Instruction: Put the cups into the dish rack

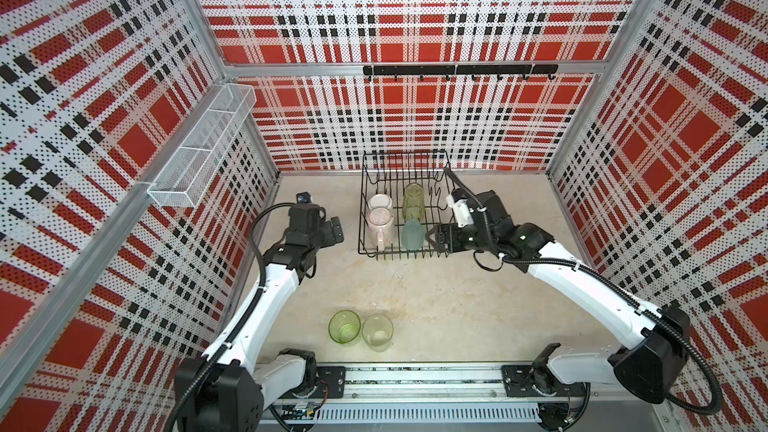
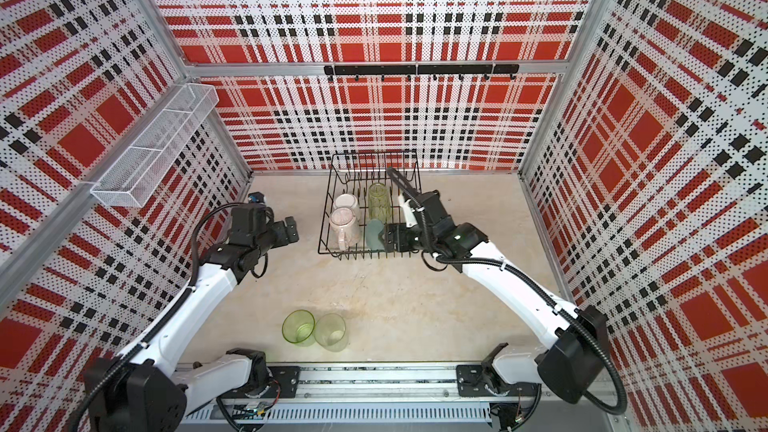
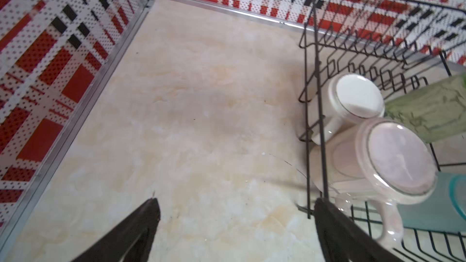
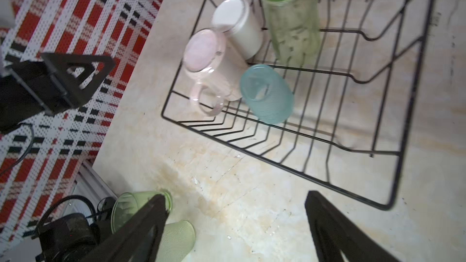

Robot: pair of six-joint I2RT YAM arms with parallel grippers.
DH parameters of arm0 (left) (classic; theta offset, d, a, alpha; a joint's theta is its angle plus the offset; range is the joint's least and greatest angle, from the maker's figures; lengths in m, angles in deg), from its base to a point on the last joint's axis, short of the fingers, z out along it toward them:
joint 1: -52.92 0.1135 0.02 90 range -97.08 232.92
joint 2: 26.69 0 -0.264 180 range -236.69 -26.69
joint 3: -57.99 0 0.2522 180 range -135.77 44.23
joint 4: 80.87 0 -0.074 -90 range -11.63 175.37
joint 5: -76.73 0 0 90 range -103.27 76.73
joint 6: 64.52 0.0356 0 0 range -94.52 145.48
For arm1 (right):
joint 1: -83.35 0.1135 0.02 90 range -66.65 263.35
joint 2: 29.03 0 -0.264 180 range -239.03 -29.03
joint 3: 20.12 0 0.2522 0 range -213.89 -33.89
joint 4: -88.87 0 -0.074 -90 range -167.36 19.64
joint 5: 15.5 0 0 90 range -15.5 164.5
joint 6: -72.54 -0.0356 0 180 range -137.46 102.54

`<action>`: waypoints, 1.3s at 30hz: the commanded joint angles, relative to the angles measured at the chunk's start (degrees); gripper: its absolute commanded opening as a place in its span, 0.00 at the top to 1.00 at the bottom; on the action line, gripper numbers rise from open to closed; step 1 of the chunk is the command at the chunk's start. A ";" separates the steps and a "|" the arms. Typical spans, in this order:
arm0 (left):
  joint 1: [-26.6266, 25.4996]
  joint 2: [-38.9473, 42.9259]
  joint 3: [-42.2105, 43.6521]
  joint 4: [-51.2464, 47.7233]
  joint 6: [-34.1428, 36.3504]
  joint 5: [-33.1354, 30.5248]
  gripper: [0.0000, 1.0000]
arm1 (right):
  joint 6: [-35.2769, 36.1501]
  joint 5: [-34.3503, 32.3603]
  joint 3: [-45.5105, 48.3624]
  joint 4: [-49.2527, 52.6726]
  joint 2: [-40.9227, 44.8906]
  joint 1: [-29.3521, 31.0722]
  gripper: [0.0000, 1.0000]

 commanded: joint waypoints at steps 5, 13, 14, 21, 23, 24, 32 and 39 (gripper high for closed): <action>7.48 1.97 7.56 8.25 -4.69 8.26 0.02 | -3.61 -4.79 -9.70 2.97 -12.33 17.88 0.11; 11.72 0.52 10.05 10.77 -8.31 16.14 0.02 | -4.13 0.65 -16.53 1.94 -26.61 26.15 0.13; 12.14 0.19 10.22 10.89 -8.61 16.82 0.02 | -4.00 1.00 -17.58 1.98 -28.27 26.66 0.13; 13.38 -1.01 10.60 11.06 -9.44 18.56 0.02 | -3.14 1.36 -22.40 3.67 -36.00 26.92 0.22; 13.62 -0.91 10.68 11.07 -9.45 18.11 0.02 | -2.80 0.97 -23.34 4.71 -38.00 26.91 0.29; 13.76 -0.90 10.67 11.08 -9.36 18.01 0.02 | -2.30 0.96 -23.97 5.49 -38.89 26.92 0.32; 14.46 -1.45 10.37 10.62 -9.26 17.08 0.02 | -0.52 4.38 -28.75 7.75 -43.82 26.91 0.56; 15.16 -0.62 10.25 10.55 -9.08 16.77 0.02 | 2.22 1.29 -32.85 9.16 -45.19 26.83 0.89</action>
